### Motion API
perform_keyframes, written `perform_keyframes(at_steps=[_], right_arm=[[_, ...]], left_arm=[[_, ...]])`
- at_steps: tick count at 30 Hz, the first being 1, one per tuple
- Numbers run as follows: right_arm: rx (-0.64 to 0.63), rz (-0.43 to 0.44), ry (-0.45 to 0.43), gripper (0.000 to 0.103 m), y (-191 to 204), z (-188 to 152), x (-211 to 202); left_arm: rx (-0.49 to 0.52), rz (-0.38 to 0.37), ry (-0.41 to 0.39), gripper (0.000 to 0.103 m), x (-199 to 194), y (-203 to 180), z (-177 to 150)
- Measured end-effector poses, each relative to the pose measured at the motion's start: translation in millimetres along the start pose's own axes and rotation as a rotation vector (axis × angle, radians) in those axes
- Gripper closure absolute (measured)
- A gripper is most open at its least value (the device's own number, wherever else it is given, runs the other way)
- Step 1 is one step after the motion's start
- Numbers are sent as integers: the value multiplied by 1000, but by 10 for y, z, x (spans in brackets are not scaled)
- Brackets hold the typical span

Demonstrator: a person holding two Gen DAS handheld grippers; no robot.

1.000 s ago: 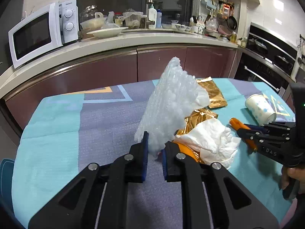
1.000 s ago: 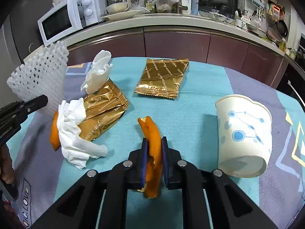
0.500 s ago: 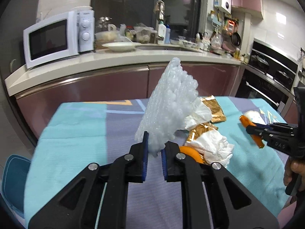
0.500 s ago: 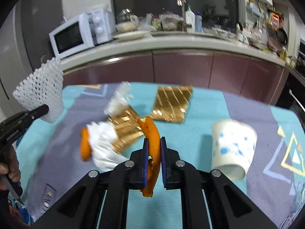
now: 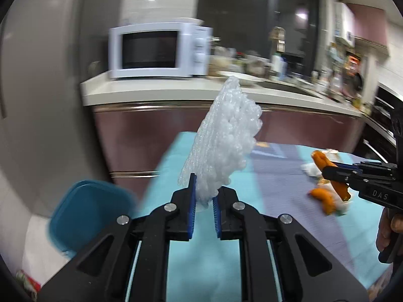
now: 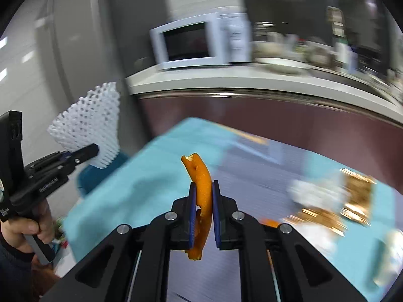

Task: Collect trash
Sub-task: 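Carry the foam net and orange peel to the teal bin and release both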

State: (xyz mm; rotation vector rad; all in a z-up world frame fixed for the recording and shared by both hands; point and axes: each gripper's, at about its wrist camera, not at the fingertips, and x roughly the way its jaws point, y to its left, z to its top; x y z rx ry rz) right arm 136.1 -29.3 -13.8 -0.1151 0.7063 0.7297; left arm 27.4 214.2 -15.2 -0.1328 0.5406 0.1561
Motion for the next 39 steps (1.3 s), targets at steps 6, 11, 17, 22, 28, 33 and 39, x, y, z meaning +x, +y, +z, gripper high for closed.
perform_keyframes(at_steps=[6,11,17,22,28,33,39], right_arm=[[-110,201,58,93,1019,373,691],[-163,269,134,93,1677,578,1283],[-181,276,282,93,2169,659,2123],[-197,236,351,92,2318,636,2514],[-181,205,377,74,2306,617,2693],[-179,190,372,65,2273,609,2708],[-172,188,310,37,2210,623,2531]], left_arm=[[-75,173,13,91,-274,971,-151],[-108,247,55,91,-236,1515,-300],[-169,272,107,91,-8,1964,-464],[-214,265,159,89,341,2185,-532],[-238,259,186,56,603,2262,-580],[-264,267,186,37,665,2313,-592],[-262,285,141,6,496,2280,-545]])
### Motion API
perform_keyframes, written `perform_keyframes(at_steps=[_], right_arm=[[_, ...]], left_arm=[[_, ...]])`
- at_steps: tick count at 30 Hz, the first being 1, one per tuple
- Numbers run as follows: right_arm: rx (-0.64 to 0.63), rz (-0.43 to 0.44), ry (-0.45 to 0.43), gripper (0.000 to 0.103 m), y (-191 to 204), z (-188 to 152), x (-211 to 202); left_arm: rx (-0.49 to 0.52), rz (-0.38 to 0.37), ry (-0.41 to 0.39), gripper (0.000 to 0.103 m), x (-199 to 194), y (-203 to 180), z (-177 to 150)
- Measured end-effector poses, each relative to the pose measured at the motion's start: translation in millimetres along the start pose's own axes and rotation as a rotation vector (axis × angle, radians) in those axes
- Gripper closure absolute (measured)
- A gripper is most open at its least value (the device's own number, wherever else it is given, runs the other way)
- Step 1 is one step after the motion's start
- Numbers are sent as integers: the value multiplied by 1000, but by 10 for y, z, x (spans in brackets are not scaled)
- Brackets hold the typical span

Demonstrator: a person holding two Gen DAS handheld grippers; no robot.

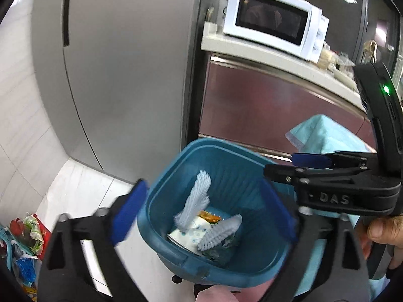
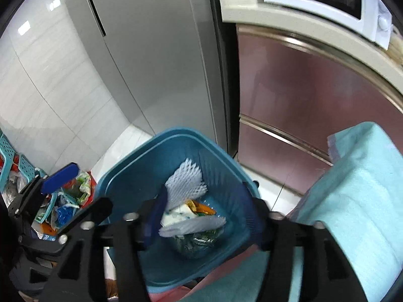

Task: Collect trash
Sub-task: 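Carry the foam net and orange peel to the teal bin and release both, then return both tools from the bin to the table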

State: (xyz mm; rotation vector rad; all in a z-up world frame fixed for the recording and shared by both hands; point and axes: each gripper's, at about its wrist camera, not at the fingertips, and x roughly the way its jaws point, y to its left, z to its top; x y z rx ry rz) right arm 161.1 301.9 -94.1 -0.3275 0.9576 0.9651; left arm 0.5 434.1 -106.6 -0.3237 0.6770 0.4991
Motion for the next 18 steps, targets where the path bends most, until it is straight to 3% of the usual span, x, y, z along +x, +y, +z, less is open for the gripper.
perform_keyframes(at_steps=[4,6,13,18], right_arm=[[5,-19,-83,16,-85,-65,-317],[11,-33,-127,12,-140,-115,-495],[58,-91,-304,7,-460,-555,-1438],[110,-175,-398,7,-769,-1065,-2095]], left_arm=[[-7,13,-26,5,-189,-16,39],[-9,16,-46,5,-324,-60,52],[15,-33,-129,5,-864,-396,46],[100,-127,-160,5,-1141,-1030,-27]])
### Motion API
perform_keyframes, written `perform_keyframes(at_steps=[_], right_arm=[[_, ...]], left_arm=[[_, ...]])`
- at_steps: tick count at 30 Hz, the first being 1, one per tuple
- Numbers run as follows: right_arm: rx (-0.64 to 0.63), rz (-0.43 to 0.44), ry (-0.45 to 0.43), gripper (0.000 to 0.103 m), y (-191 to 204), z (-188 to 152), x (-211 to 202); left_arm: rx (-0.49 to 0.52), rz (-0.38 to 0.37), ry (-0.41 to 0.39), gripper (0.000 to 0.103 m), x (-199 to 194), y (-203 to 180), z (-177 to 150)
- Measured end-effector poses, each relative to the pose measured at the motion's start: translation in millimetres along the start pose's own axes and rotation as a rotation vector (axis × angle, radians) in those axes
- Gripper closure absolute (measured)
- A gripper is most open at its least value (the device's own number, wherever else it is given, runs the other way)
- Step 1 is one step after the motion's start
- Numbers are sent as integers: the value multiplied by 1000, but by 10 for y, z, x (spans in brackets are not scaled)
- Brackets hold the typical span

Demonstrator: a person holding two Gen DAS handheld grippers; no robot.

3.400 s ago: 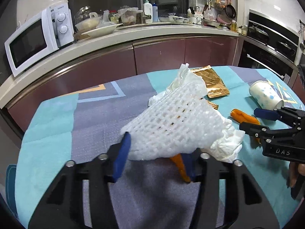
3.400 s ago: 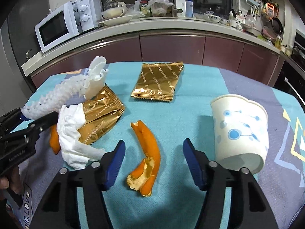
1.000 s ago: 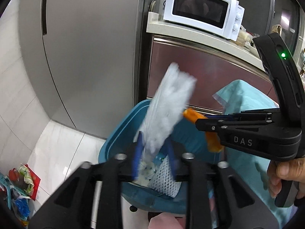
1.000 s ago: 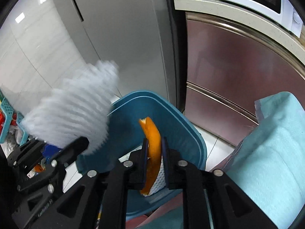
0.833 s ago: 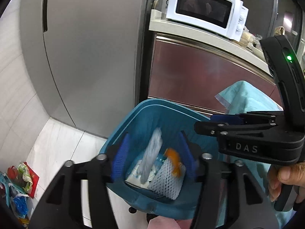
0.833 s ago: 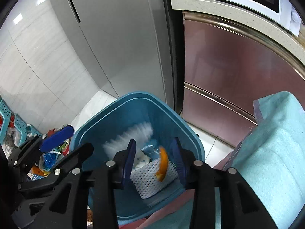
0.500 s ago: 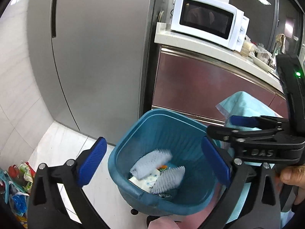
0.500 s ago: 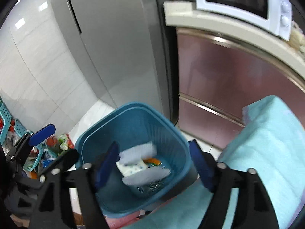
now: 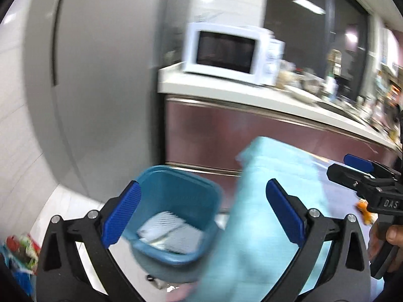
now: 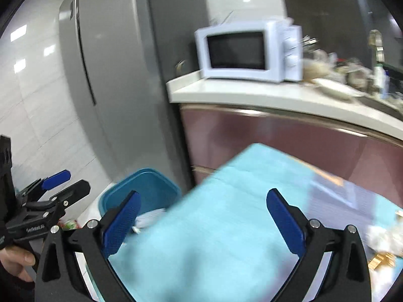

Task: Collect trash
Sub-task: 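Return both tools from the bin to the table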

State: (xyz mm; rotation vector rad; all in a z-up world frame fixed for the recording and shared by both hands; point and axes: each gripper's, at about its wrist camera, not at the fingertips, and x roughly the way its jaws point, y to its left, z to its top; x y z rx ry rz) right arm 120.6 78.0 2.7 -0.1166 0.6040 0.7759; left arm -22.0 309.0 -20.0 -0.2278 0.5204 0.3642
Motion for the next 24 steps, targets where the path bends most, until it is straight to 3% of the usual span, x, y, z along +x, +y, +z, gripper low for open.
perform_keyframes(at_steps=[6,13,19,24], right_arm=[[50,-162,-46,7,-703,-504,-868],[137,-368,-29,7,-1542,-1149,-1621],[193,-425,4,7,-1974,-1460,-1766],[199,-395,28,7,-2039,-1510,-1632]], left_arm=[[161,-219,29,5,-56,-1227,-192],[317,-386,129,5,86,-2442,-640],[378,-450,176,5,235,-3009,-893],[405,-425,225,5,482,-3274,-964]])
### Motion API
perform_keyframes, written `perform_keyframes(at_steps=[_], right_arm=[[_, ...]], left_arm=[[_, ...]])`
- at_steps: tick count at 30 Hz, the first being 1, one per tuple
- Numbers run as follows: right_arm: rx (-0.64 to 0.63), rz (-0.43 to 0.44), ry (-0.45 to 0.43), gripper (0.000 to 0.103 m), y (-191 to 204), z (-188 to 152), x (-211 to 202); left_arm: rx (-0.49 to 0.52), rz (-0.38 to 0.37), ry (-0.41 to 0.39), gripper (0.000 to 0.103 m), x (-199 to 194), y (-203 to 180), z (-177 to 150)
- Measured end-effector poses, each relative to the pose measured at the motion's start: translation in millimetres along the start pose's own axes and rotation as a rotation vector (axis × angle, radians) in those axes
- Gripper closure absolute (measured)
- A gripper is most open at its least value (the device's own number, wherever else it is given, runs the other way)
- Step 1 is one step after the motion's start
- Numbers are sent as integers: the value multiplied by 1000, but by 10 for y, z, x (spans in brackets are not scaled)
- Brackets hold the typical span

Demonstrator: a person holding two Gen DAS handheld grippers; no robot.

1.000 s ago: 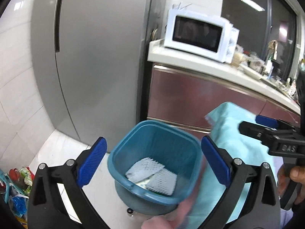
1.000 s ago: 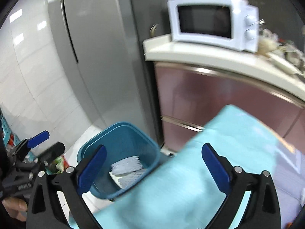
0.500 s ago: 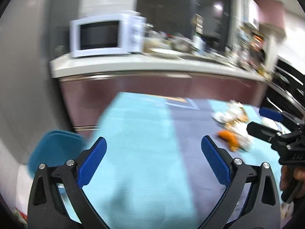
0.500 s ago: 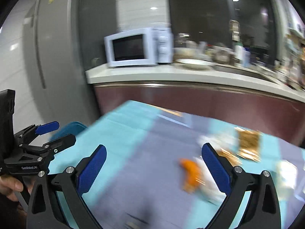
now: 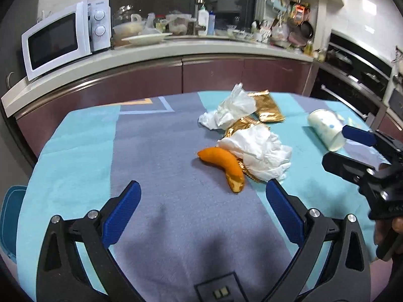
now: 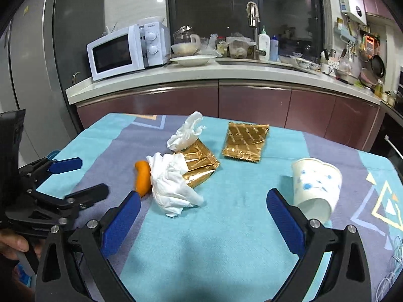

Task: Collect trash
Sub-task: 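Return both tools from the bin to the table, then grasp the orange peel with the left tool while the right tool grasps the white tissue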

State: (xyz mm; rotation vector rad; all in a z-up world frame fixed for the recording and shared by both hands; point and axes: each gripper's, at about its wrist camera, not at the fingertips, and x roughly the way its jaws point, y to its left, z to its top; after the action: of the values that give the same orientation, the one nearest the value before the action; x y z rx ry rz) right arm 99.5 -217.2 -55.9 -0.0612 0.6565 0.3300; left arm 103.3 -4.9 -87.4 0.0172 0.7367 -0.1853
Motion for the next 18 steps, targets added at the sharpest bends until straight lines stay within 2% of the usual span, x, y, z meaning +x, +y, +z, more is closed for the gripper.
perform_keyframes(at_steps=[12,18], right_arm=[[42,100,81,7,-127,52,364],[28,126,106,7,-53,85,495]], left_arm=[[58,28,91,5,479,-117,110],[69,42,81,5,500,-90,141]])
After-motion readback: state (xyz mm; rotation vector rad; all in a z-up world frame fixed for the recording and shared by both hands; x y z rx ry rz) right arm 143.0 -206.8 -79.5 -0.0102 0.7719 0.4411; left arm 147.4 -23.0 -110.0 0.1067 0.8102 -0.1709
